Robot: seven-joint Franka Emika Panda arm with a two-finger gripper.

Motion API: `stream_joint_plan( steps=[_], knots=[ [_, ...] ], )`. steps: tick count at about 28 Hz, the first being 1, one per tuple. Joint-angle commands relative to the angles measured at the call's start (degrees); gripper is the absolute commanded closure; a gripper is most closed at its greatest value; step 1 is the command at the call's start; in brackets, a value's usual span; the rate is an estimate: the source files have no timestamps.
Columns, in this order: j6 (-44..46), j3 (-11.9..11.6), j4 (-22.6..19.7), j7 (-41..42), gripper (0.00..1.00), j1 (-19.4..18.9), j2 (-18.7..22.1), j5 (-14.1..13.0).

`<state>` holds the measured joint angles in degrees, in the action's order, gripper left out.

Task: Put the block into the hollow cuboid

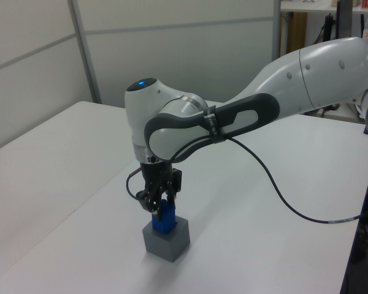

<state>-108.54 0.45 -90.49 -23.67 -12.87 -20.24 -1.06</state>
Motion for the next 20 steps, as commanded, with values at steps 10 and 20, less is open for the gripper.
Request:
stream_joint_plan(
  steps=[10,20],
  knots=[
    [3.51,-1.25,-0.21,-4.45,0.75,-0.40,-0.51,0.00],
    [5.35,-1.77,-0.04,-2.26,0.75,-0.40,-0.24,-0.08]
  ],
)
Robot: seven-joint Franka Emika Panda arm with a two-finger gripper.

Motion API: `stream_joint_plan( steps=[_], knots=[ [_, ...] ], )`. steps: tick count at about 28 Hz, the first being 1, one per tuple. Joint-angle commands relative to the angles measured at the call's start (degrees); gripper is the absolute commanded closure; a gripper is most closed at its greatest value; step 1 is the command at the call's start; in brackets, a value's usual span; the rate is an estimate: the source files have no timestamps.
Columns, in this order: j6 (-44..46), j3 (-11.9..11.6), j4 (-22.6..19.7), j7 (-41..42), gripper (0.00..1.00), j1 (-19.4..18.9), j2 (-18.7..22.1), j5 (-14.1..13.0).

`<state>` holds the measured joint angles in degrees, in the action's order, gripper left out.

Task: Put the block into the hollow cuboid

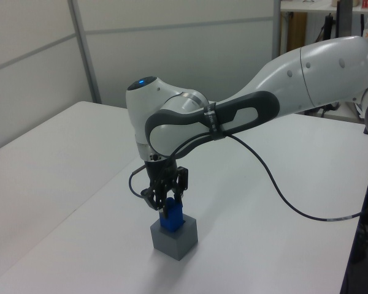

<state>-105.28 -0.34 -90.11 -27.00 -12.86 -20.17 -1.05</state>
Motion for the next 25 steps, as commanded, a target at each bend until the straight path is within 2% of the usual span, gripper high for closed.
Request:
stream_joint_plan(
  steps=[1,25],
  knots=[
    [2.18,-0.98,-0.42,2.20,0.75,-0.42,-0.31,-0.09],
    [1.92,-1.42,0.46,8.71,0.75,0.02,-0.66,-0.44]
  ],
)
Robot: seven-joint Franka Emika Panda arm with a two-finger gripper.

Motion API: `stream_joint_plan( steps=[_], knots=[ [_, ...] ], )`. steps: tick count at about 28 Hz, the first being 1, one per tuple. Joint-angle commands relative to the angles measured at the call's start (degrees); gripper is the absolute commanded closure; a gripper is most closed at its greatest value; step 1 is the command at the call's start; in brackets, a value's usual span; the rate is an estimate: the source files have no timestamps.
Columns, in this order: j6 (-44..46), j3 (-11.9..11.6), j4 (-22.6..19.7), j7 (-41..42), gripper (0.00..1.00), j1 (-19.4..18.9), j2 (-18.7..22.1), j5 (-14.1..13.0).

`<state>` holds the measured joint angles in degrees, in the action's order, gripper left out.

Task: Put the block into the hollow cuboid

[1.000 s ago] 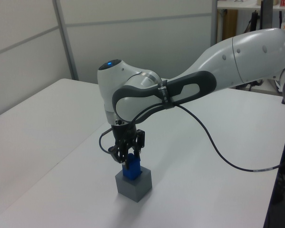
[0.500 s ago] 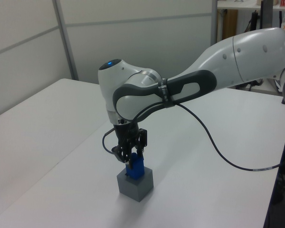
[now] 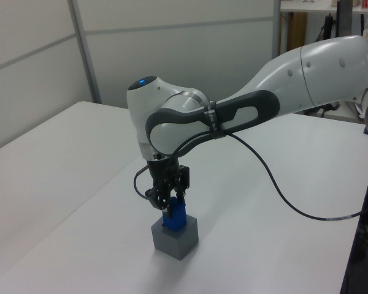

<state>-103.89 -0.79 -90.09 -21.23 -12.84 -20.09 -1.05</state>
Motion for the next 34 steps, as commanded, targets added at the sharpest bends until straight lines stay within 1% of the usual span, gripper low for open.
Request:
stream_joint_plan(
  steps=[1,11,14,17,19,21,26,34],
  knots=[
    [0.53,-0.97,0.45,3.21,0.75,0.09,-0.74,-0.44],
    [0.53,-0.97,0.45,4.00,0.75,0.18,-0.74,-0.53],
    [-1.48,-0.97,0.45,3.91,0.75,0.18,-0.83,-0.70],
    [-2.63,-0.62,0.27,3.91,0.71,0.18,-0.83,-0.27],
    [-2.81,-0.44,0.18,3.91,0.70,0.18,-1.01,0.08],
    [-2.89,-0.44,0.27,4.18,0.70,0.10,-1.71,0.35],
    [-3.33,-0.44,0.10,4.79,0.70,0.01,-1.89,1.23],
    [-2.10,-0.18,-0.17,5.58,0.69,-0.61,-1.80,1.23]
  ],
)
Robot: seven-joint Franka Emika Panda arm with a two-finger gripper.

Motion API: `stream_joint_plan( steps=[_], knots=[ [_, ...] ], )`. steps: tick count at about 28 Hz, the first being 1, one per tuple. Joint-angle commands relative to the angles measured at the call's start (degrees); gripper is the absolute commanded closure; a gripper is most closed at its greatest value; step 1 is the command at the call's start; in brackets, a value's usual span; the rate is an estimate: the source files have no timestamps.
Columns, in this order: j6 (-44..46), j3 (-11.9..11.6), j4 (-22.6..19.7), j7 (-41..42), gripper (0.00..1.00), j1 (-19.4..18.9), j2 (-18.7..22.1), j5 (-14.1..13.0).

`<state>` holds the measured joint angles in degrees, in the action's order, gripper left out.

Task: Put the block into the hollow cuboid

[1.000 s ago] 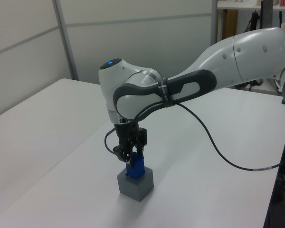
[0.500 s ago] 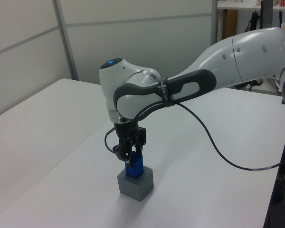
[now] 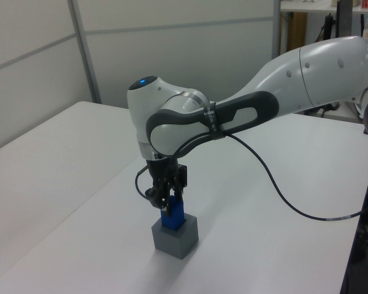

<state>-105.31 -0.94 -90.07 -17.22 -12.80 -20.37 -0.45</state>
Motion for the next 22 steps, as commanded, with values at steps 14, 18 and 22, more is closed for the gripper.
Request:
stream_joint_plan(
  steps=[14,18,22],
  knots=[
    [0.45,-0.20,-0.19,3.33,0.12,-0.56,-1.43,0.62],
    [1.69,-0.20,-0.02,3.25,0.09,-0.56,-1.16,0.71],
    [1.86,-0.29,0.07,2.89,0.00,-0.56,-0.81,0.71]
  ],
)
